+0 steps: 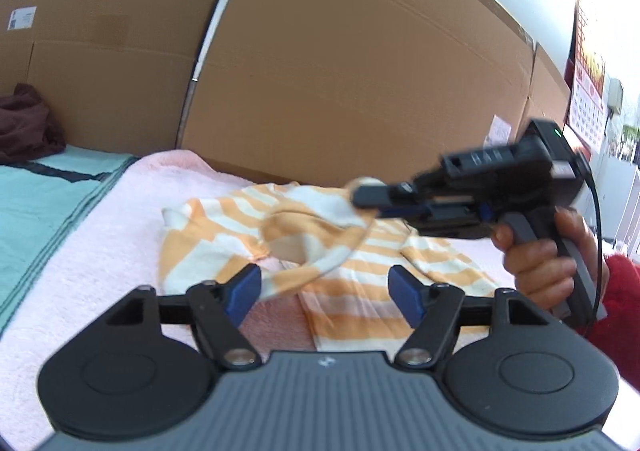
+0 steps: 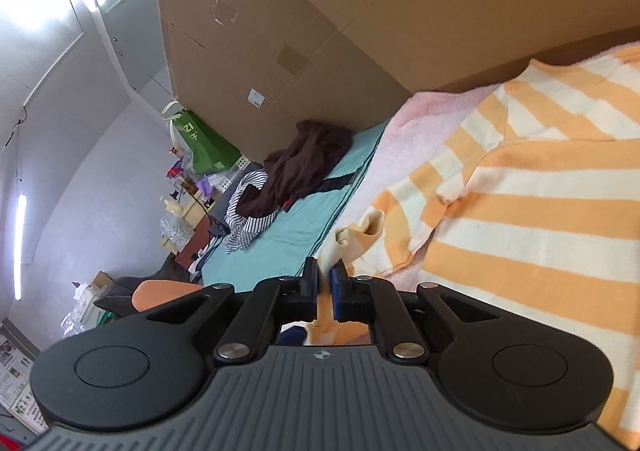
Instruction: Fold clothes
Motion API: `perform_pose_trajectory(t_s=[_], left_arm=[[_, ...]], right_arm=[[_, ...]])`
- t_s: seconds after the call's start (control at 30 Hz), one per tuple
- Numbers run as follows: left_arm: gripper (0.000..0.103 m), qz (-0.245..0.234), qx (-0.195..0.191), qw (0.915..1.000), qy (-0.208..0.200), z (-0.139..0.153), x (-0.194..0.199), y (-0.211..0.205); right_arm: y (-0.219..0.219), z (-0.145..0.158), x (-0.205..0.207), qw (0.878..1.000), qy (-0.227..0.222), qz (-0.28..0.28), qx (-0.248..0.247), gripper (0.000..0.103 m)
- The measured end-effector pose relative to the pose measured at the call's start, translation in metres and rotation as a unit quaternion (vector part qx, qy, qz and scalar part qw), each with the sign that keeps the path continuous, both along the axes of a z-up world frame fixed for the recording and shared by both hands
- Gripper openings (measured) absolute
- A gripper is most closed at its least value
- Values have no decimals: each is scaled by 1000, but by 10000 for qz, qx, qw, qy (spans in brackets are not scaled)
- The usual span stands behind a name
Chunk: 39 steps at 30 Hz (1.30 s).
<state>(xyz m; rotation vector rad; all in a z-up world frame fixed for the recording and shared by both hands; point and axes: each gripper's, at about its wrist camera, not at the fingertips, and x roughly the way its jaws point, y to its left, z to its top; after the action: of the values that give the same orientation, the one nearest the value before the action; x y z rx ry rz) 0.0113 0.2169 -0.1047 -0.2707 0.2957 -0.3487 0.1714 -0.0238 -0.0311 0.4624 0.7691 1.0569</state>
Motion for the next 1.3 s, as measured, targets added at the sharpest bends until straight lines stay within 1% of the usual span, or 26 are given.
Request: perform_pose_trajectory(t_s=[0.07, 0.17, 0.2, 0.23, 0.3, 0.33, 0.37, 0.43, 0.53, 0.6, 0.7, 0.8, 0.83, 0.87, 0.9, 0.97, 1.03, 1.07, 1.1, 1.13, 1.23, 1.3], left_arm=[[71, 25, -92, 9999, 44, 1, 3, 3], [72, -16, -119, 9998, 161, 0, 12, 0], [72, -36, -95, 9998, 196, 0, 15, -2], [72, -59, -65, 9997, 232, 0, 18, -4], [78, -69, 88, 9994, 316, 1, 23, -9], [79, -67, 180, 9992, 359, 1, 25, -12], [80, -60, 270, 9987, 421, 1, 28, -14], [80, -56, 407, 9974, 593, -2, 33, -17], [80, -59, 369, 9961, 802, -7, 37, -16], [80, -9, 341, 9960, 824, -8, 37, -15], [80, 17, 317, 9960, 830, -9, 36, -15], [83, -23, 249, 9959, 866, -9, 38, -13], [83, -34, 234, 9959, 869, -9, 38, -13], [84, -36, 222, 9959, 872, -9, 38, -13], [84, -35, 222, 9959, 874, -9, 38, -13], [84, -44, 237, 9960, 859, -9, 38, -14], [84, -65, 246, 9960, 854, -9, 38, -15], [84, -67, 254, 9959, 865, -8, 38, -15], [84, -67, 269, 9958, 871, -8, 38, -16], [84, -67, 291, 9957, 872, -8, 38, -16], [86, -64, 323, 9952, 924, -8, 39, -17], [86, -81, 394, 9943, 984, -6, 40, -18]], right_arm=[[-15, 4, -11, 9986, -374, -257, -287, 8], [-44, 4, -26, 9955, -554, -493, -582, 9], [-51, 3, -30, 9942, -562, -545, -734, 10], [-57, 1, -35, 9934, -548, -520, -868, 13], [-65, -3, -42, 9930, -444, -373, -1032, 20], [-69, -5, -45, 9927, -387, -297, -1106, 30], [-73, -5, -47, 9931, -327, -348, -1071, 33], [-81, -5, -47, 9941, -204, -557, -910, 33], [-82, -12, -39, 9937, 181, -788, -780, 33], [-75, -18, -32, 9904, 245, -991, -927, 34], [-60, -28, -23, 9861, 153, -1122, -1214, 36], [-46, -32, -24, 9850, -192, -1115, -1299, 36], [-41, -32, -25, 9843, -299, -1095, -1355, 35], [-36, -32, -25, 9837, -372, -1057, -1405, 29], [-32, -33, -26, 9833, -432, -1012, -1452, 26], [-28, -33, -25, 9801, -553, -1077, -1575, 7], [-32, -32, -20, 9813, -399, -1128, -1508, 7], [-36, -31, -17, 9831, -253, -1158, -1397, 7], [-40, -27, -12, 9858, -64, -1175, -1202, 7], [-44, -20, -8, 9880, 35, -1188, -988, 7], [-55, 5, 4, 9916, 206, -1226, -354, 7], [-63, 26, 12, 9914, 210, -1283, 112, 7]])
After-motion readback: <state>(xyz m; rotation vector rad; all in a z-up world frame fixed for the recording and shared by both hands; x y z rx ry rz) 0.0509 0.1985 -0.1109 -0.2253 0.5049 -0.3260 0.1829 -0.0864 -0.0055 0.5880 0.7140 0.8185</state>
